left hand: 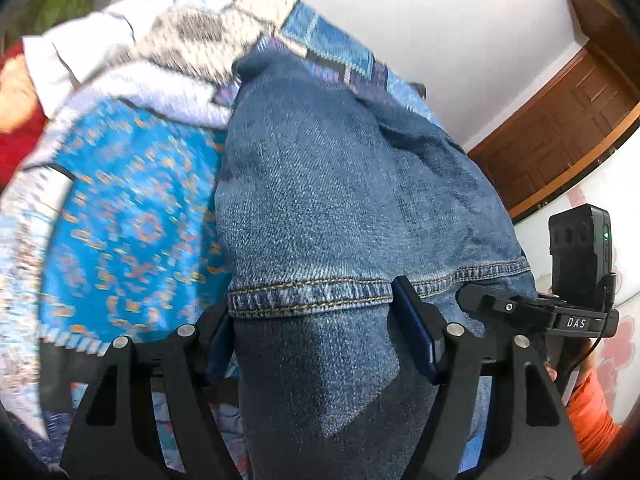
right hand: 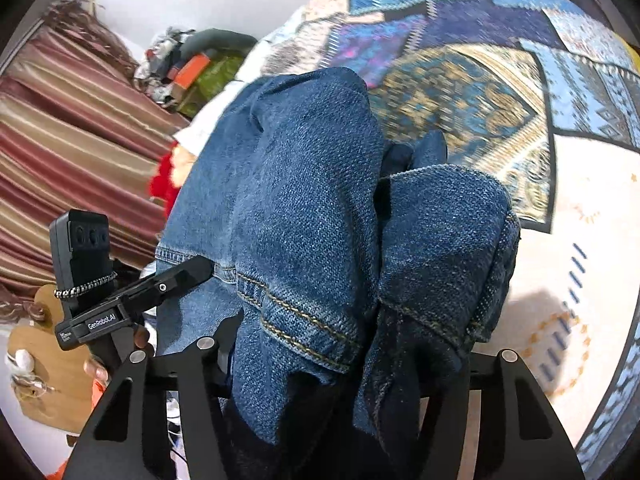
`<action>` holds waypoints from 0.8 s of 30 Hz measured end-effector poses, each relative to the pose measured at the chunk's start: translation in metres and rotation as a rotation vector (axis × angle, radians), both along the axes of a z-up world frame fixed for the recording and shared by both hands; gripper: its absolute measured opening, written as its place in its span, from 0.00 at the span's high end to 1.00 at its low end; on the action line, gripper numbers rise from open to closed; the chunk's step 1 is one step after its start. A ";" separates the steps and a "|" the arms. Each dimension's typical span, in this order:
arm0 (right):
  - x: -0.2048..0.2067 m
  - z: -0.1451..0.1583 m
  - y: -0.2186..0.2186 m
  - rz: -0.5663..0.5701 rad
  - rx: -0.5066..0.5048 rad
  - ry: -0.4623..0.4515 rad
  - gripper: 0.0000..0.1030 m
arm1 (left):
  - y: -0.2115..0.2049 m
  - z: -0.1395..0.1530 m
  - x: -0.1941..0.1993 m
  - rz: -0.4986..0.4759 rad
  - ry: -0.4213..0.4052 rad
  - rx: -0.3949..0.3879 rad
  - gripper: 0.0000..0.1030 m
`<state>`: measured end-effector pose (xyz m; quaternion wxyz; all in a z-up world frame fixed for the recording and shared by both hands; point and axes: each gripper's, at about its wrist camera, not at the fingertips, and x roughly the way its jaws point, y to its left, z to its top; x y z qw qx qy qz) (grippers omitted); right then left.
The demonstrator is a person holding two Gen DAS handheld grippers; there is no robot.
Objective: Fold large clothes
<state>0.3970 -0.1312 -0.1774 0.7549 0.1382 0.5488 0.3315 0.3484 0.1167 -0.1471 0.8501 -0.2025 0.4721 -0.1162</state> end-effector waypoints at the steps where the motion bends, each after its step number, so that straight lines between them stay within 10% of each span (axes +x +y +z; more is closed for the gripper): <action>1: -0.004 0.007 0.006 0.005 0.011 -0.010 0.44 | 0.008 0.008 -0.008 0.009 -0.014 0.005 0.31; 12: -0.031 0.034 0.079 0.090 0.067 -0.059 0.44 | 0.076 0.028 -0.047 0.107 -0.064 0.059 0.31; 24: -0.019 -0.056 0.143 0.162 -0.043 0.089 0.44 | 0.108 -0.058 -0.054 0.150 0.099 0.108 0.31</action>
